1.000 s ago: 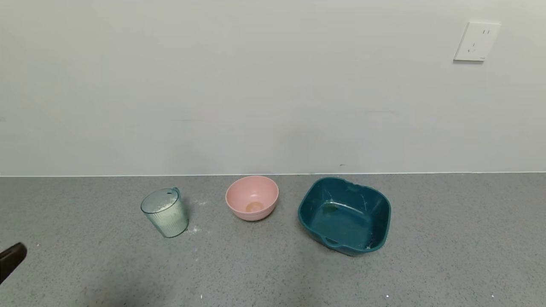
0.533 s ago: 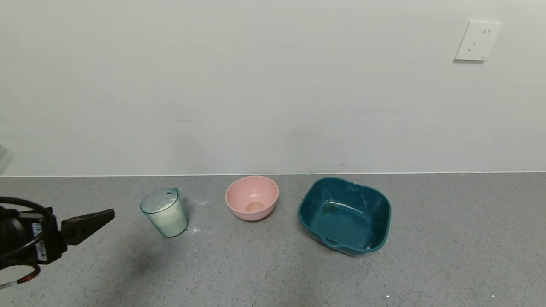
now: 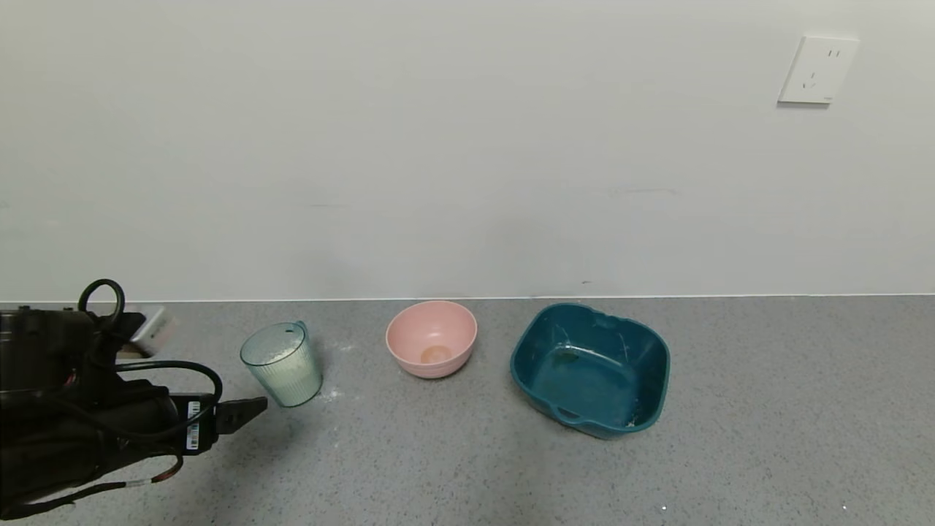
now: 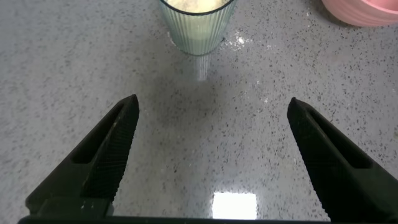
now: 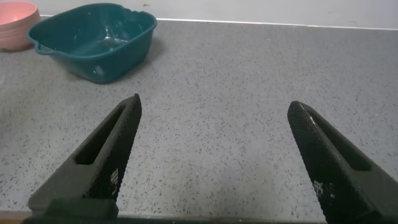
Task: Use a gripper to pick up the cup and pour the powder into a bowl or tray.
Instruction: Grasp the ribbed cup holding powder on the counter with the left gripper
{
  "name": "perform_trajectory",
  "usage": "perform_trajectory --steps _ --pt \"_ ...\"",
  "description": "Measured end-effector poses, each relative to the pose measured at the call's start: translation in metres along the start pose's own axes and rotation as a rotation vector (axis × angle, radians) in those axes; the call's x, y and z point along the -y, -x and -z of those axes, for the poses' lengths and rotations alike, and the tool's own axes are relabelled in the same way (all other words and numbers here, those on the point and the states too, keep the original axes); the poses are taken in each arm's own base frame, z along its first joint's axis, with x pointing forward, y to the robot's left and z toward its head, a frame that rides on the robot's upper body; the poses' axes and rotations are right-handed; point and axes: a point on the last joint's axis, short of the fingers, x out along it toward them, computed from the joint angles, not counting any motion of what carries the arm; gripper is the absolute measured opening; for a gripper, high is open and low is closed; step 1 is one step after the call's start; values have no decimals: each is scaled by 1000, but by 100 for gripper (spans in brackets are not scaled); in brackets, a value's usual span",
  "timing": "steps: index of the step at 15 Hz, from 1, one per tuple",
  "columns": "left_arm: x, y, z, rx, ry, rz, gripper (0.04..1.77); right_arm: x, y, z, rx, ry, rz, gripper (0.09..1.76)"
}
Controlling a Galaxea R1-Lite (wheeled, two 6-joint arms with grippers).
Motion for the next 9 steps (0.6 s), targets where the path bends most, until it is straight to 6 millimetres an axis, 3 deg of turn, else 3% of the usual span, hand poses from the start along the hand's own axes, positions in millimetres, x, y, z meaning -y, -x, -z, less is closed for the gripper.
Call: perform_trajectory --steps 9 --pt "-1 -72 9 -32 1 69 172 0 0 0 0 0 -1 171"
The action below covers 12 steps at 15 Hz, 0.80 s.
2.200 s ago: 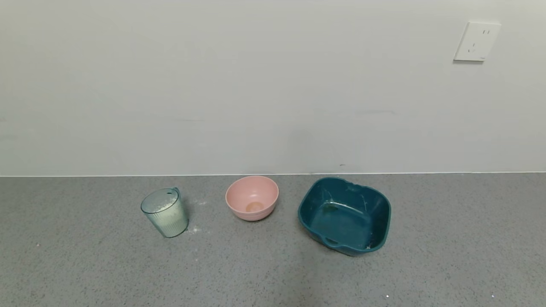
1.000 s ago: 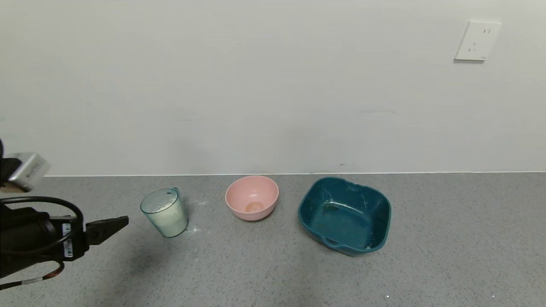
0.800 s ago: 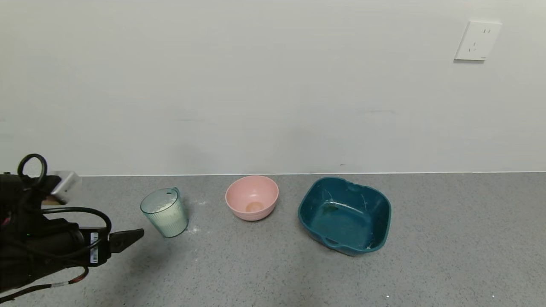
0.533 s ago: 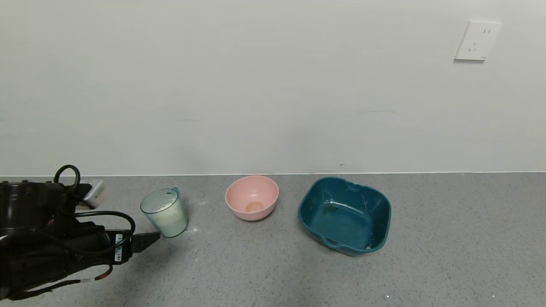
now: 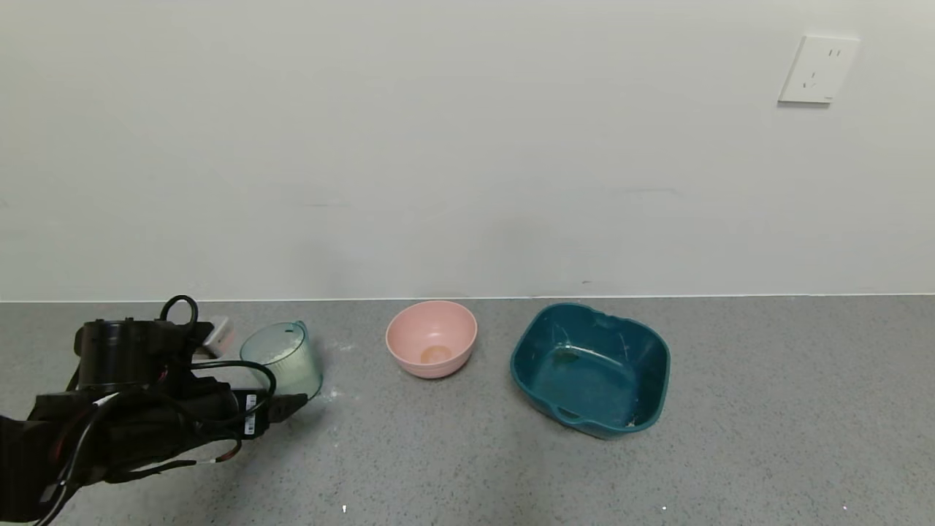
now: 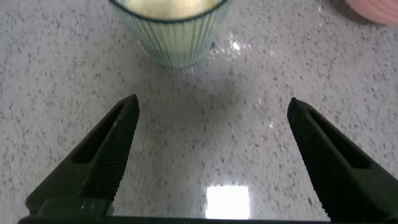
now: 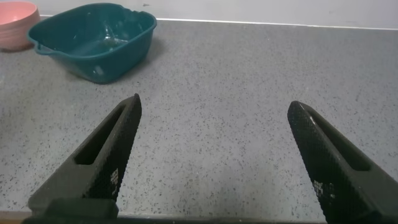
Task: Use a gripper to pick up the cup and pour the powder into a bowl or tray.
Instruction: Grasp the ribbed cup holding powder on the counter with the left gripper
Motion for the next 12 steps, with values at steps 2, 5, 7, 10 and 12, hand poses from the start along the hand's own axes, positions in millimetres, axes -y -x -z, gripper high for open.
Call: perform_trajectory --steps 2,5,7,10,12 --pt "-1 -11 0 44 -4 -1 172 0 0 0 0 0 0 171" --pt "-3 -26 2 99 -4 0 172 0 0 0 0 0 0 171" --pt "-4 -35 2 143 -8 -1 172 0 0 0 0 0 0 171" --pt "-5 -47 5 219 -19 -2 172 0 0 0 0 0 0 171" --pt "-6 -52 8 274 -24 -6 172 0 0 0 0 0 0 171"
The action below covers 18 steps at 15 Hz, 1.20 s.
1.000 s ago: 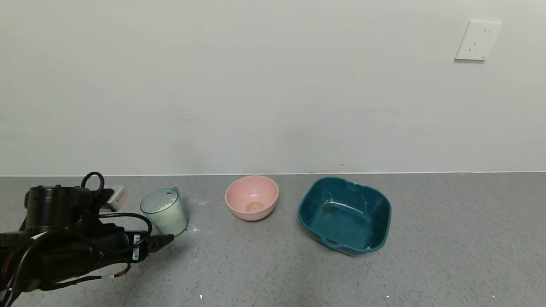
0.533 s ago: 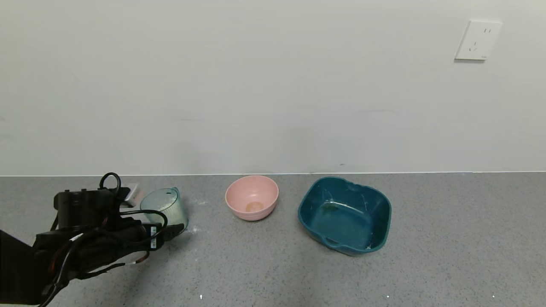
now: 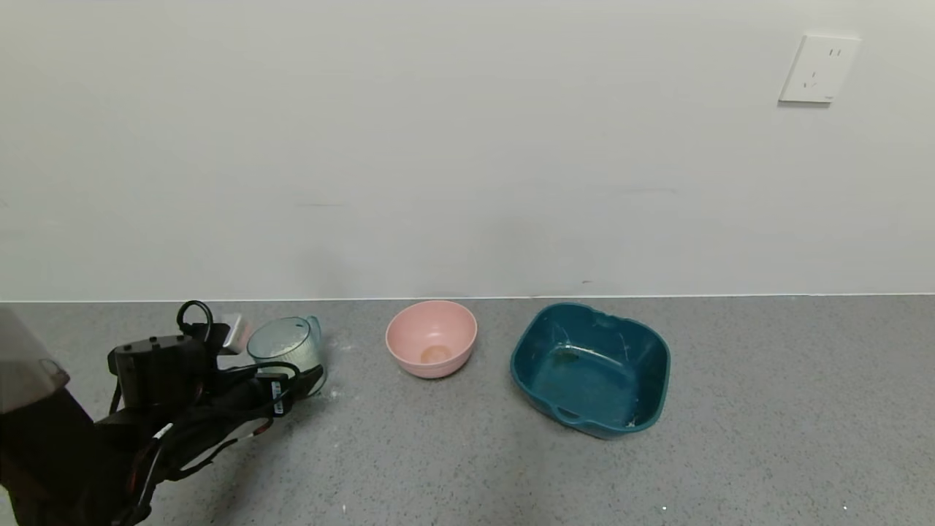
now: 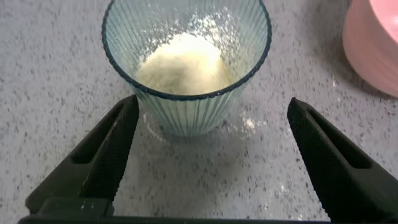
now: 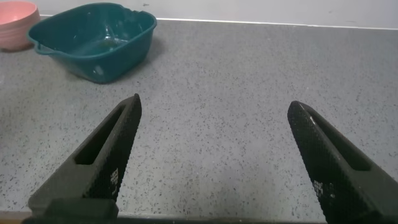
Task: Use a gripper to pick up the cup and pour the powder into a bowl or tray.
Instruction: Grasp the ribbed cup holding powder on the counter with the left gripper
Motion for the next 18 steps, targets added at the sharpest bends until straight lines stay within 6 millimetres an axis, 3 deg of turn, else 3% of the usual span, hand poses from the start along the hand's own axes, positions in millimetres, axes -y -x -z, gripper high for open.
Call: perform_trajectory --steps 10,18 --pt "-3 -25 33 102 52 -35 172 0 0 0 -1 0 0 171" --pt "-4 -37 40 92 60 -35 172 0 0 0 -1 0 0 171"
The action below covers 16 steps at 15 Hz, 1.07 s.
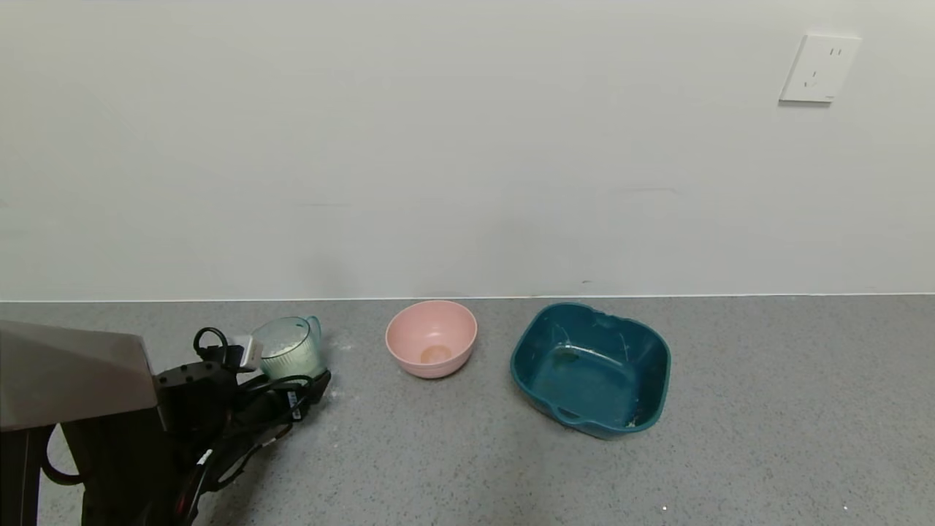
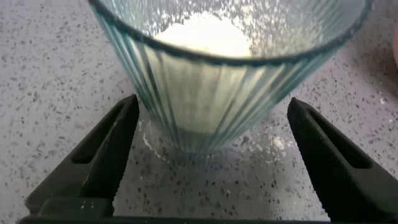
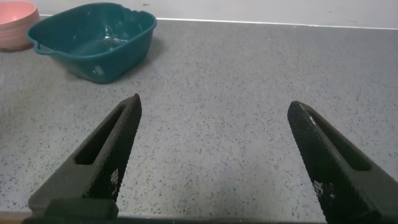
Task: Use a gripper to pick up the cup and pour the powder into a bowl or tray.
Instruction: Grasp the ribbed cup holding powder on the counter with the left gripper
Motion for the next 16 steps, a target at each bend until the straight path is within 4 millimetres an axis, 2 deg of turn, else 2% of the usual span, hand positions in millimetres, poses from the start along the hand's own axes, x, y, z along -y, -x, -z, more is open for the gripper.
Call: perform_trajectory --steps 16 --pt "3 -19 -6 57 -11 -7 172 0 0 0 0 0 0 171"
